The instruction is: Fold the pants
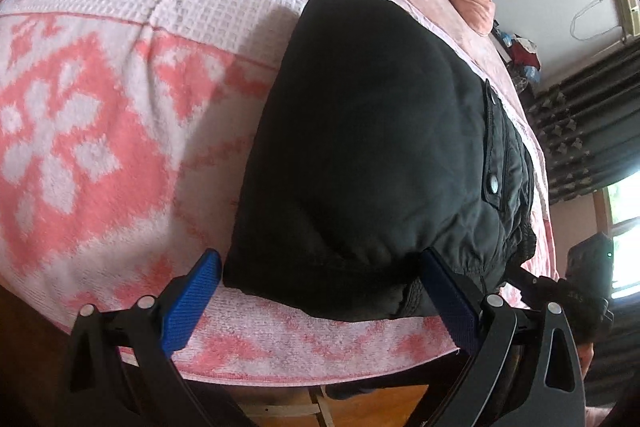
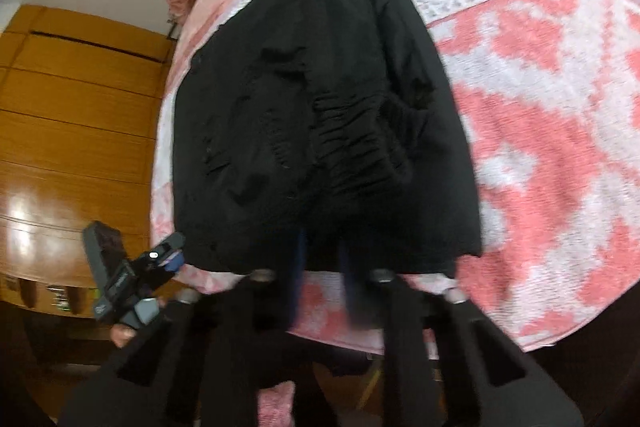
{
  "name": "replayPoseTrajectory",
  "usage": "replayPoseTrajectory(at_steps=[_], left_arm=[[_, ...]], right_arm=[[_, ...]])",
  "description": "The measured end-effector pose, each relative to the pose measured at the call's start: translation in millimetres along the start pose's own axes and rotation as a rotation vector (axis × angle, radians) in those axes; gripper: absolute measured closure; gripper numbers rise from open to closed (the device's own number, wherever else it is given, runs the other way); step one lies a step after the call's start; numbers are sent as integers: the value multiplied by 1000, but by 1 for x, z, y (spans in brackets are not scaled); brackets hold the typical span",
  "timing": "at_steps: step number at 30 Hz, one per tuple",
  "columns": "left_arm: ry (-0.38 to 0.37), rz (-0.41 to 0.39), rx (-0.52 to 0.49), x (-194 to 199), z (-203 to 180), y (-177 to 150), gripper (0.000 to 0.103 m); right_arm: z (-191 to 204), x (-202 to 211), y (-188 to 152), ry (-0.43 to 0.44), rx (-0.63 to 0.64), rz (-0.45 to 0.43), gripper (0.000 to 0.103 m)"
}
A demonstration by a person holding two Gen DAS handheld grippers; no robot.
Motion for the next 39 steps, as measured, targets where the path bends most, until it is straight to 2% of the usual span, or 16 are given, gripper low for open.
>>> replayPoseTrajectory(at_steps=[3, 6, 10, 11, 13, 15, 17, 19, 22, 26, 29, 34, 37, 39], left_arm=[[20, -9, -16, 6, 0, 1, 4], [19, -15, -4, 8, 4, 4, 4], [36, -23, 10, 9, 10, 10, 4], [31, -30, 5, 10, 9, 12, 4], [26, -35, -16, 12, 4, 16, 4], [26, -42, -33, 14, 2, 24, 4], [10, -58, -48, 15, 1, 32, 4], [-13, -53, -73, 15, -1, 39, 4], [-96, -3, -126, 8, -7, 42, 4], [-138, 103, -52, -1, 1, 36, 4], [-145, 77, -73, 2, 3, 35, 4], [-95, 93, -86, 0, 15, 31, 4], [-176, 107, -42, -1, 21, 31, 4], [-198, 110, -34, -2, 24, 31, 4]], right_arm=[[4, 8, -1, -14, 30, -17, 99], [-3, 16, -1, -67, 31, -24, 99], [-10, 7, -1, -93, 36, -9, 98], [-7, 8, -1, -101, 52, -14, 96], [-2, 14, -1, -143, 106, -30, 79], [1, 26, -1, -165, 134, -55, 76], [4, 42, 2, -135, 144, -88, 71], [2, 59, 6, -86, 127, -120, 53], [-11, 76, 13, -27, 104, -140, 51], [-35, 83, 20, 69, 42, -134, 51], [-52, 84, 22, 146, -9, -120, 51], [-59, 73, 19, 194, -30, -97, 45], [-61, 70, 17, 230, -32, -87, 43], [-63, 68, 16, 242, -36, -80, 41]])
Point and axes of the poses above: each gripper's, at about its wrist camera, not at the fingertips, and x roughly against the way its jaws point, z to its left, y to its top, the point moved 10 cm from there along -x, roughly the way its jaws point, and after that the axes turned 5 degrees about z, right-handed, at the moved point
